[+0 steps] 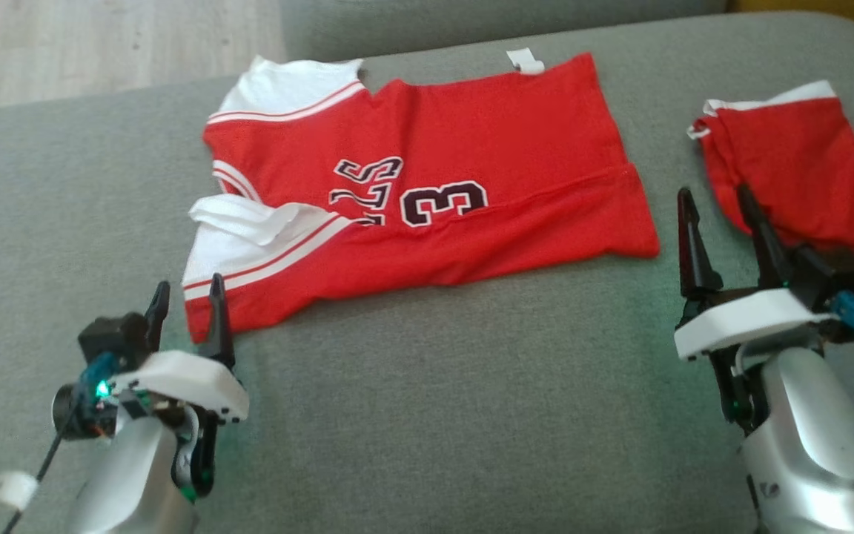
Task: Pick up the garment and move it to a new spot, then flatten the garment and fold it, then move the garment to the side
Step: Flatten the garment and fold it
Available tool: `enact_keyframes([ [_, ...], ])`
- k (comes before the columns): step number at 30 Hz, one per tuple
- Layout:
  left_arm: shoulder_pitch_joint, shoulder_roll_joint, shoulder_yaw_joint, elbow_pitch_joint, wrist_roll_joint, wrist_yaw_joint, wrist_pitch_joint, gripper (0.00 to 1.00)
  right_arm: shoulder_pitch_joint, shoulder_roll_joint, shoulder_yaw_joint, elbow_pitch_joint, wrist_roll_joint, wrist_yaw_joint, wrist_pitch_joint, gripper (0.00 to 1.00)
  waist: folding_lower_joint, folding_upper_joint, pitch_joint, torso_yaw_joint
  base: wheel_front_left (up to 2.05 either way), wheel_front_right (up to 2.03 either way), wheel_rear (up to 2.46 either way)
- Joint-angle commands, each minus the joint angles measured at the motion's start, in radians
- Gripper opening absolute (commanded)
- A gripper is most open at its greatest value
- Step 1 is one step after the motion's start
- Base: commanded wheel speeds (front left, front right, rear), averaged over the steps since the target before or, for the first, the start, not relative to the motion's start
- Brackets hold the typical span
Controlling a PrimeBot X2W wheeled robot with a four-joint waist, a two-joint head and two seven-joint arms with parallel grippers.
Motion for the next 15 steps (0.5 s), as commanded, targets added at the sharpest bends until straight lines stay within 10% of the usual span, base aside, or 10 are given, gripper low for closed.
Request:
enact_keyframes([
  [1, -0.062, 0.036, 0.026, 0.005, 0.000, 0.006, 0.021, 1.00, -0.041, 0.006, 0.025, -0.043, -0.009, 0.004, 0.002, 1.00, 0.0000, -0.0001, 0.017, -0.017, 0.00, 0.00, 0.00],
  [15, -0.132, 0.063, -0.028, 0.215, 0.017, 0.021, 0.221, 1.00, -0.060, 0.021, 0.045, -0.079, -0.005, 0.004, 0.006, 1.00, 0.0000, -0.0001, 0.053, -0.065, 0.00, 0.00, 0.00],
])
